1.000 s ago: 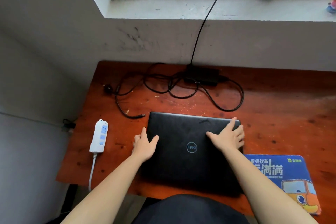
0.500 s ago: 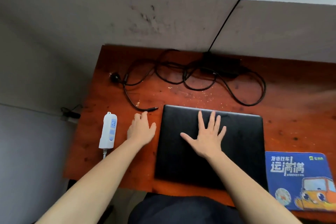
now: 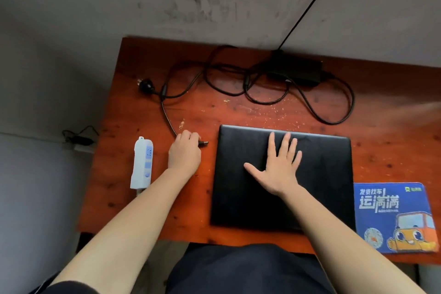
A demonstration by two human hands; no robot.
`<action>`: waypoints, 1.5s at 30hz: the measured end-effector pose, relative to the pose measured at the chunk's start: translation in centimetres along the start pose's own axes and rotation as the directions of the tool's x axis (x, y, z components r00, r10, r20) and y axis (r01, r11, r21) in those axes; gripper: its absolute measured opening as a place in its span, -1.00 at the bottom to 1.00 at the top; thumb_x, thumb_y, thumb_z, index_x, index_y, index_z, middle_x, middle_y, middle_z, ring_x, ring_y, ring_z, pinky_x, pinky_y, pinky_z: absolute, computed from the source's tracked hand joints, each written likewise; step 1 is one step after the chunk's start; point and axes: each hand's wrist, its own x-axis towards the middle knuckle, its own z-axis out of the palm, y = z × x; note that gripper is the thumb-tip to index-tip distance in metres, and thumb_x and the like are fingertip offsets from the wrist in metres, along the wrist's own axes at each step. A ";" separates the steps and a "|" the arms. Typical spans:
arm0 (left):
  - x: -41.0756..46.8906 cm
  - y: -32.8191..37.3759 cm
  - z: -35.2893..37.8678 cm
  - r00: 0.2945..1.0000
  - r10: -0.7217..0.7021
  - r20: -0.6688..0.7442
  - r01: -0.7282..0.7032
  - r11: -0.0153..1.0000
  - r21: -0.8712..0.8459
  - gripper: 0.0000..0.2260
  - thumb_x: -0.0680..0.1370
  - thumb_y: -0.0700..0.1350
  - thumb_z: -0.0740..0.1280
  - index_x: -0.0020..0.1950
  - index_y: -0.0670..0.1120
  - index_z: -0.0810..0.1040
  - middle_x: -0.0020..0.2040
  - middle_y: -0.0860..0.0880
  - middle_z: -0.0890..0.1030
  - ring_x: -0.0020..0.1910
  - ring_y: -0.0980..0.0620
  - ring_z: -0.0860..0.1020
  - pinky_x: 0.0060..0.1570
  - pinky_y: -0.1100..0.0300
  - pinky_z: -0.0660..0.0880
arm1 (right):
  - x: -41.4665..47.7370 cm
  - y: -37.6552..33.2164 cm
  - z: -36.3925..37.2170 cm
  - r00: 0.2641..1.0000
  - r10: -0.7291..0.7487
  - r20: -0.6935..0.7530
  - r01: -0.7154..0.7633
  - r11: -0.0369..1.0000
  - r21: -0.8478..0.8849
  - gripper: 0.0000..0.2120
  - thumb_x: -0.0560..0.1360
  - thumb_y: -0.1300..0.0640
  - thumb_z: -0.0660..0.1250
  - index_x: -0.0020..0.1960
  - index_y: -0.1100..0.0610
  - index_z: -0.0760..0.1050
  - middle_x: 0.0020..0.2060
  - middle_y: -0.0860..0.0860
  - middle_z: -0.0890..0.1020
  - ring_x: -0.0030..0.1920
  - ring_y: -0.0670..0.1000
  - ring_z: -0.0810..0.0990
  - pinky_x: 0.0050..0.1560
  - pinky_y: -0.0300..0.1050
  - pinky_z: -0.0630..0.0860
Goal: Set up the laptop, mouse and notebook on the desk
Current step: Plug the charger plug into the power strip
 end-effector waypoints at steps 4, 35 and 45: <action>-2.1 -1.8 0.9 0.997 0.044 -0.063 -0.046 0.998 -0.032 -0.75 0.60 -0.23 0.28 0.27 -0.10 0.55 0.16 -0.12 0.53 0.09 -0.11 0.52 -0.04 0.08 0.48 | -0.2 -3.4 0.4 0.985 -0.169 0.033 0.171 0.977 -0.127 0.33 0.12 -0.75 0.04 0.57 -0.06 -0.47 0.53 0.17 -0.48 0.51 0.28 -0.51 0.43 0.43 -0.37; 2.8 -0.7 0.7 0.954 0.271 -0.126 -0.297 0.899 -0.321 -0.77 0.58 -0.31 0.33 0.19 -0.16 0.67 0.03 -0.14 0.57 -0.02 -0.16 0.47 -0.06 -0.05 0.51 | 0.5 -5.1 0.3 0.974 -0.106 0.202 0.147 0.968 -0.201 0.37 -0.02 -0.81 0.05 0.50 -0.23 -0.55 0.43 0.06 -0.65 0.39 0.22 -0.69 0.36 0.44 -0.52; 3.4 -0.4 0.7 0.947 0.308 -0.093 -0.320 0.882 -0.345 -0.78 0.59 -0.32 0.30 0.20 -0.22 0.64 0.05 -0.14 0.56 0.04 -0.13 0.45 0.04 -0.02 0.51 | 0.6 -5.1 0.2 0.969 -0.102 0.224 0.150 0.967 -0.206 0.37 -0.02 -0.81 0.05 0.49 -0.22 -0.56 0.40 0.06 -0.67 0.38 0.24 -0.69 0.37 0.47 -0.50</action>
